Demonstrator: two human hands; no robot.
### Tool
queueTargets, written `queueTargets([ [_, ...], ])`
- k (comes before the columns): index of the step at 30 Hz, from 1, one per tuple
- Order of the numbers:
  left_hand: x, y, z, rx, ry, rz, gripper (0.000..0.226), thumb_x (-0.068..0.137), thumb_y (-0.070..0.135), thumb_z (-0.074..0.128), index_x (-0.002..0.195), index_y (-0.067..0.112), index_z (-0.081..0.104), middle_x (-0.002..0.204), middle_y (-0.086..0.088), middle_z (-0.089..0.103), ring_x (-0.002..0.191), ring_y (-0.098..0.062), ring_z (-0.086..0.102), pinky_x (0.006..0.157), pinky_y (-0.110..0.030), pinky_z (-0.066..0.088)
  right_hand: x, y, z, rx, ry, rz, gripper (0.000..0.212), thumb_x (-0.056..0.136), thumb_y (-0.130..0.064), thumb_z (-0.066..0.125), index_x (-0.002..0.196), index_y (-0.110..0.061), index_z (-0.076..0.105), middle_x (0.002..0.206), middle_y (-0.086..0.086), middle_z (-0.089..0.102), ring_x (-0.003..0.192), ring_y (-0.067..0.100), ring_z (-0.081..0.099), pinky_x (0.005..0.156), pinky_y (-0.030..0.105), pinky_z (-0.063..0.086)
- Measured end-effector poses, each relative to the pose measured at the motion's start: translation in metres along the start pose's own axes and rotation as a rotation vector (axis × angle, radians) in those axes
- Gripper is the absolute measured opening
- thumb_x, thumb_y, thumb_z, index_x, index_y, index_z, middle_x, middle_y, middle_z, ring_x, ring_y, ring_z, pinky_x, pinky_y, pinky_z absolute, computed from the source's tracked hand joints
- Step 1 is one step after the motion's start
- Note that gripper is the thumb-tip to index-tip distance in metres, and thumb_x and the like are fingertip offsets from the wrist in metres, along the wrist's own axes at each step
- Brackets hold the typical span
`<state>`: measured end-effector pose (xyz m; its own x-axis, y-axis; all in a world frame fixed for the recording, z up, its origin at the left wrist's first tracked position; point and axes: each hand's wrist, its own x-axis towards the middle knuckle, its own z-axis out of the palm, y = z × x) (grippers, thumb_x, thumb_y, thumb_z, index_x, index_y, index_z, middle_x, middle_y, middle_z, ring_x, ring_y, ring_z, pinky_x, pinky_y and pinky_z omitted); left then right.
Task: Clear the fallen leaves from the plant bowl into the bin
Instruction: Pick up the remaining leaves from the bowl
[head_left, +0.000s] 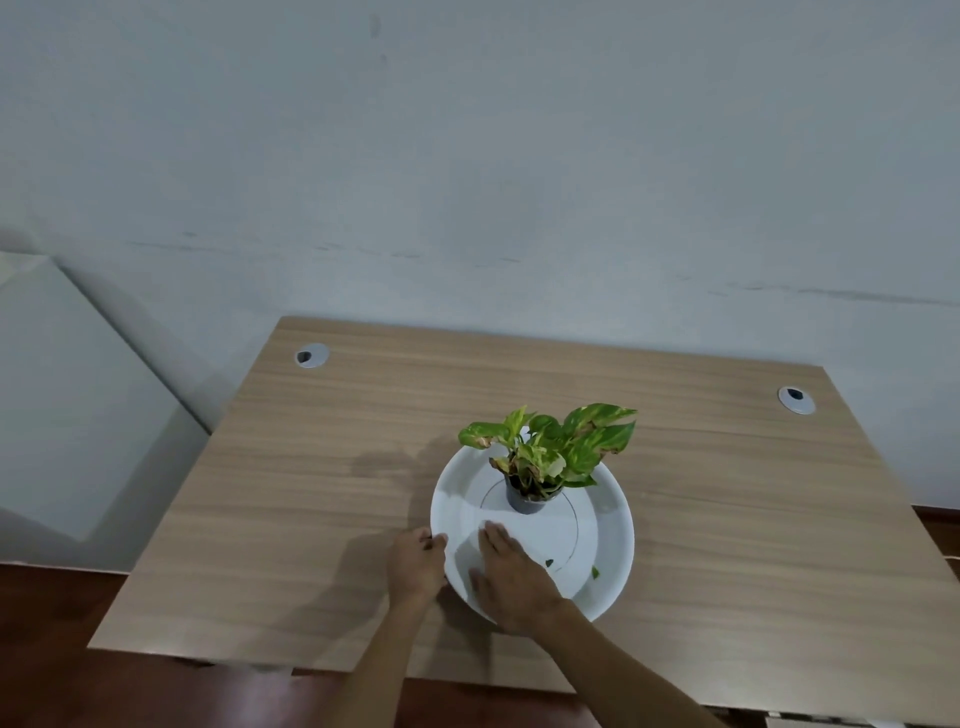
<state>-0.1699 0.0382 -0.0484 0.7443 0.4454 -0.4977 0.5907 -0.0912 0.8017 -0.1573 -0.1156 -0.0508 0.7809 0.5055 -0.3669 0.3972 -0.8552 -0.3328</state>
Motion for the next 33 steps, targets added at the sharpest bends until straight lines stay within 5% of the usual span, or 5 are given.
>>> queueTargets([
  [8, -0.014, 0.010, 0.002, 0.118, 0.069, 0.066, 0.036, 0.089, 0.014, 0.059, 0.056, 0.008, 0.045, 0.056, -0.011, 0.050, 0.057, -0.023, 0.050, 0.065, -0.051, 0.057, -0.070, 0.022, -0.006, 0.099, 0.045, -0.061, 0.035, 0.096, -0.032, 0.036, 0.123, -0.024, 0.058, 0.115, 0.005, 0.069, 0.103, 0.025, 0.065, 0.085, 0.038, 0.054],
  [13, -0.013, 0.008, 0.004, 0.116, 0.064, 0.063, 0.033, 0.091, 0.015, 0.059, 0.063, -0.001, 0.055, 0.061, -0.017, 0.059, 0.057, -0.025, 0.054, 0.061, -0.045, 0.054, -0.054, 0.039, -0.014, 0.267, 0.207, 0.043, 0.039, 0.098, -0.031, 0.041, 0.132, -0.020, 0.057, 0.135, 0.000, 0.061, 0.124, 0.016, 0.056, 0.105, 0.033, 0.046],
  [18, -0.009, 0.008, 0.005, 0.103, 0.047, 0.051, 0.030, 0.091, 0.015, 0.059, 0.067, -0.002, 0.060, 0.068, -0.019, 0.069, 0.069, -0.034, 0.067, 0.069, -0.052, 0.059, -0.051, 0.040, -0.001, 0.152, -0.021, 0.179, 0.072, 0.105, -0.041, 0.031, 0.156, -0.001, 0.000, 0.167, 0.012, -0.003, 0.155, 0.025, -0.002, 0.126, 0.036, 0.007],
  [26, -0.008, 0.009, 0.005, 0.096, 0.032, 0.026, 0.027, 0.089, 0.015, 0.060, 0.074, -0.007, 0.061, 0.073, -0.023, 0.069, 0.067, -0.032, 0.065, 0.072, -0.055, 0.059, -0.067, 0.047, -0.034, 0.335, 0.049, 0.090, 0.034, 0.100, -0.035, 0.045, 0.117, -0.014, 0.065, 0.123, 0.002, 0.066, 0.113, 0.021, 0.063, 0.097, 0.033, 0.048],
  [33, -0.012, 0.016, 0.006, 0.113, -0.014, -0.011, 0.020, 0.095, 0.015, 0.051, 0.080, 0.002, 0.053, 0.081, -0.017, 0.068, 0.077, -0.032, 0.067, 0.074, -0.049, 0.059, -0.051, 0.071, -0.043, 0.026, -0.070, 0.318, 0.041, 0.099, -0.031, 0.042, 0.132, -0.007, 0.044, 0.127, 0.017, 0.046, 0.116, 0.036, 0.049, 0.103, 0.040, 0.039],
])
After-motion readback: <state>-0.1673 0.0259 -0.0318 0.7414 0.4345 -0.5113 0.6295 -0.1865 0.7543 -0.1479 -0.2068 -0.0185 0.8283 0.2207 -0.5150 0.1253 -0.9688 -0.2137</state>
